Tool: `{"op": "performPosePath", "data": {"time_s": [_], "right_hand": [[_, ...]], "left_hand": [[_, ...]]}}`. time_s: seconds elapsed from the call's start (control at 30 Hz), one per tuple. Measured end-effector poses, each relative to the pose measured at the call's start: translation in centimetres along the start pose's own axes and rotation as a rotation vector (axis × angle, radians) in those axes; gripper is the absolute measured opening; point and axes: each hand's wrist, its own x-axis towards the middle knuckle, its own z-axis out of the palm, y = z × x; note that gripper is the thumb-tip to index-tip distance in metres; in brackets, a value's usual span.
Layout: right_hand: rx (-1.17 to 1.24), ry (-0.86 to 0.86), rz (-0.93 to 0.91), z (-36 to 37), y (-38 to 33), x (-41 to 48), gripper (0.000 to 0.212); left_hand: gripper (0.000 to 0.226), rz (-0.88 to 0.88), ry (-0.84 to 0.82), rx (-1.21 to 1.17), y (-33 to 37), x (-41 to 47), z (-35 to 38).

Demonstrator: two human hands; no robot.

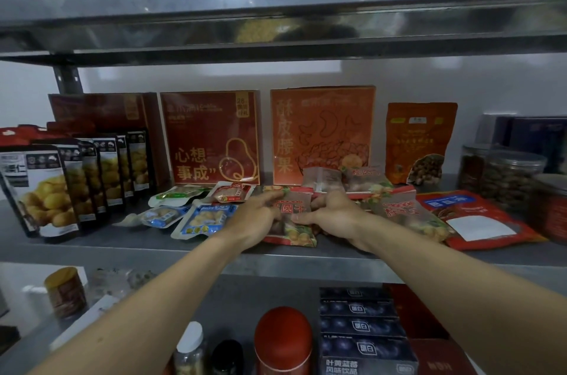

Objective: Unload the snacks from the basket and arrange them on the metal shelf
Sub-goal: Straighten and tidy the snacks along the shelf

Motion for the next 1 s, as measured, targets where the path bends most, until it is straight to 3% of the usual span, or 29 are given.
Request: {"op": "performPosePath", "data": {"time_s": [0.27,0.4,0.53,0.83,1.0], "right_hand": [[-0.092,0.020,0.015,-0.4,-0.4,-0.4,0.027],[-0.136,0.249,-0.032,-1.7,-1.2,-0.1,0.029],[-0.282,0.418,-0.090,-3.8,-1.9,0.9,0.018],[-0.842,0.225,0.076,-4.6,-1.1,6.6,0.061],[-0.937,0.215,0.105,-4.7,-1.1,7.2,0.054]], "left_hand": [[0.044,0.048,-0.002,0.181,0.7,0.0,0.2],[0.047,0.042,0.019,0.231,1.1,1.1,-0.4],[0.050,0.058,0.010,0.342,2.2,2.5,-1.3],[0.043,0.037,-0.099,0.442,3.1,7.3,-0.7],[0.039,0.054,-0.166,0.421,3.4,9.1,1.0]]}}
